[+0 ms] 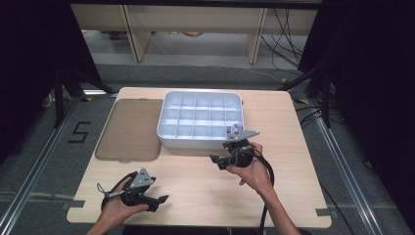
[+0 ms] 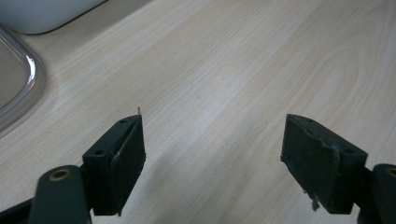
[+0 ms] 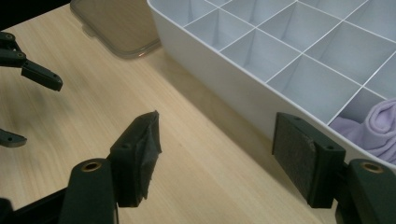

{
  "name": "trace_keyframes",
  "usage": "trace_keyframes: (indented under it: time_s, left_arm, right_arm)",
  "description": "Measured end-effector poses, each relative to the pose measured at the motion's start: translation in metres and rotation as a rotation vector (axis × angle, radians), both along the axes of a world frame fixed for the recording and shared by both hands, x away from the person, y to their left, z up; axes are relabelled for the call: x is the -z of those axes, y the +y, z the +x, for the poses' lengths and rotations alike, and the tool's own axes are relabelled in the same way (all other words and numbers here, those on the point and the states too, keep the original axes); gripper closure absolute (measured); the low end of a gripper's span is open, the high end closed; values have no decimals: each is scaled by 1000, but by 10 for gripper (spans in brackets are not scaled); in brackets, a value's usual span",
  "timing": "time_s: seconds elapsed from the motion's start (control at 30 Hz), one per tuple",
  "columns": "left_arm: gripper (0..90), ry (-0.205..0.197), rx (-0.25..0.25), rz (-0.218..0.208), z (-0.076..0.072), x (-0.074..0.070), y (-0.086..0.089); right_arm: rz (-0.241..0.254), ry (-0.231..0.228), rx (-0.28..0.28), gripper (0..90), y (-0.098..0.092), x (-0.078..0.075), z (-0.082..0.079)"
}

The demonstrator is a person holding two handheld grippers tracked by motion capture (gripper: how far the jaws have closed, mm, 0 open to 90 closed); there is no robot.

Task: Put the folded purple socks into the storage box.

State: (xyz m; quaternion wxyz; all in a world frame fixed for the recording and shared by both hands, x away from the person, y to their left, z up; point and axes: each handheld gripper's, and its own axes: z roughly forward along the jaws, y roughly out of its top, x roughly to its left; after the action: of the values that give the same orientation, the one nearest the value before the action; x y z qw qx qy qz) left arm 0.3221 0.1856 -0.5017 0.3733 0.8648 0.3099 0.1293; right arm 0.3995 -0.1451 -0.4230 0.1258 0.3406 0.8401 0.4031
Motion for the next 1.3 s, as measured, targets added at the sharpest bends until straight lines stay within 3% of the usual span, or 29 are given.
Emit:
trace_keyframes:
  time_s: [0.07,0.1,0.17,0.3,0.33,0.67,0.87,1.0,1.1,1.13,1.27,1.3]
  left_arm:
    - [212,15,-8,-21,-1,0,-1]
    - [211,13,-13,-22,-1,0,-1]
    - [211,4,-2,-13,-1,0,0]
    - [211,3,3,-11,-1,0,0]
    - [210,1,4,-10,-1,0,0]
    - [210,-5,-2,-6,-1,0,-1]
    - [210,-2,-8,-10,-2,0,-1]
    - [210,-1,-10,-10,-2,0,-1]
    - [210,-2,-10,-10,-2,0,-1]
    - [209,-2,-10,-10,-2,0,-1]
    - [210,1,-4,-11,-2,0,0]
    - [210,-1,-4,-13,-2,0,0]
  right_arm:
    - [6,-2,3,332,2,2,-2]
    - [-14,1,-1,328,1,1,-3]
    - [-7,-8,-26,328,3,3,-3]
    - [7,14,-8,316,6,4,-10]
    - [-3,6,-28,311,5,4,-9]
    - [3,21,-26,292,7,8,-20]
    - [6,17,-53,281,5,11,-23]
    - [8,40,-25,278,5,13,-28]
    - [3,25,-56,271,4,17,-28]
    - [4,30,-36,264,4,18,-30]
    - [16,25,-48,232,4,23,-33]
    - [15,44,-37,222,4,23,-34]
